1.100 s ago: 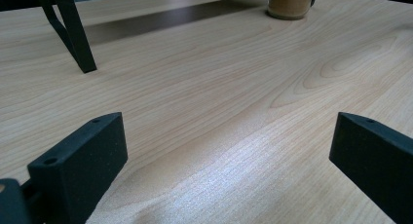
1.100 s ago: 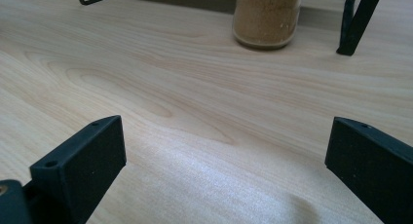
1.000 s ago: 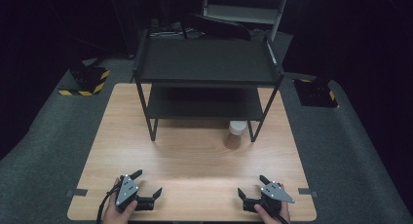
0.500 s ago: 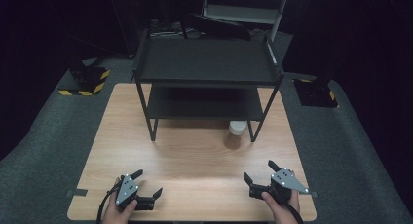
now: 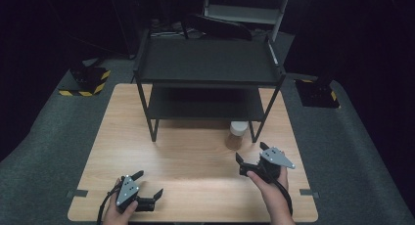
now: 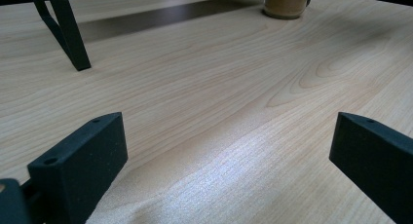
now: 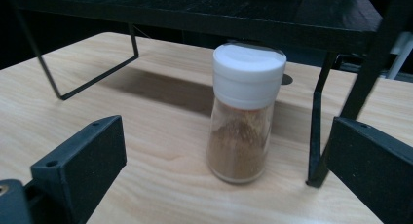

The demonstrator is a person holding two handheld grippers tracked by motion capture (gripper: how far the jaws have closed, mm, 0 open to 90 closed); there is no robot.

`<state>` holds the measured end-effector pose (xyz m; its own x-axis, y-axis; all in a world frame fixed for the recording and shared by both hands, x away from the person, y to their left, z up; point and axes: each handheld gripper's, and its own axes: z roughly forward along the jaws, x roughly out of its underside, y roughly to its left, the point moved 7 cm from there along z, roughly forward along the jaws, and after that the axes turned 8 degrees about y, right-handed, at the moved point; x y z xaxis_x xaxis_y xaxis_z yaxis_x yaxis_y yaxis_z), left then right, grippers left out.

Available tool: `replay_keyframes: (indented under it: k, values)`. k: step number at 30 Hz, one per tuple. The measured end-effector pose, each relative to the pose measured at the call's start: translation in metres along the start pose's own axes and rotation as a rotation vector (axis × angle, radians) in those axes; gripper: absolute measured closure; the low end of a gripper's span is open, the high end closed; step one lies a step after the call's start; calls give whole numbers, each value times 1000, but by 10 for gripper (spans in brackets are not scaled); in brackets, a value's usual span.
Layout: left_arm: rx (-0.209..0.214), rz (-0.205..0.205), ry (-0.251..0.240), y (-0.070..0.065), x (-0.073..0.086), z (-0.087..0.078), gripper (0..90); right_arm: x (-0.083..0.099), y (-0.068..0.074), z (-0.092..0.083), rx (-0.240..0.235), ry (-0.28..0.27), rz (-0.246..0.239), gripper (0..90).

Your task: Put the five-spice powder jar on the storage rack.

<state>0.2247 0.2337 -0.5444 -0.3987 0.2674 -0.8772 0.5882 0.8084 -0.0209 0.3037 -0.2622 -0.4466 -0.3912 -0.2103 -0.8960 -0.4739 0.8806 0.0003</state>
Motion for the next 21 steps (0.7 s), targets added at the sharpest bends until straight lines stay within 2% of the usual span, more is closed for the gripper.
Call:
replay_keyframes:
  k: [4, 9, 10, 12, 13, 14, 17, 18, 21]
  values:
    - [2, 1, -1, 0, 0, 0, 6, -5, -2, 16, 9, 5, 4, 10]
    - [5, -1, -3, 0, 0, 0, 6, -10, -5, 37, 17, 4, 34, 11]
    - [5, -1, -3, 0, 0, 0, 5, -10, -5, 37, 17, 4, 34, 11]
    - [4, -2, -3, 0, 0, 0, 6, -10, -4, 49, 36, 7, 35, 16]
    - [4, -2, -3, 0, 0, 0, 6, -10, -4, 49, 36, 7, 35, 16]
    - [2, -2, -4, 0, 1, 0, 6, -10, -5, 58, 48, 2, 44, 24]
    - [-2, -3, -7, 0, 1, 0, 6, -8, -5, 66, 63, -13, 62, 36]
    - [-2, -3, -8, 0, 1, -1, 5, -7, -4, 74, 85, -21, 64, 47]
    - [-1, -3, -10, 0, 1, -1, 6, -5, -4, 80, 98, -30, 75, 73]
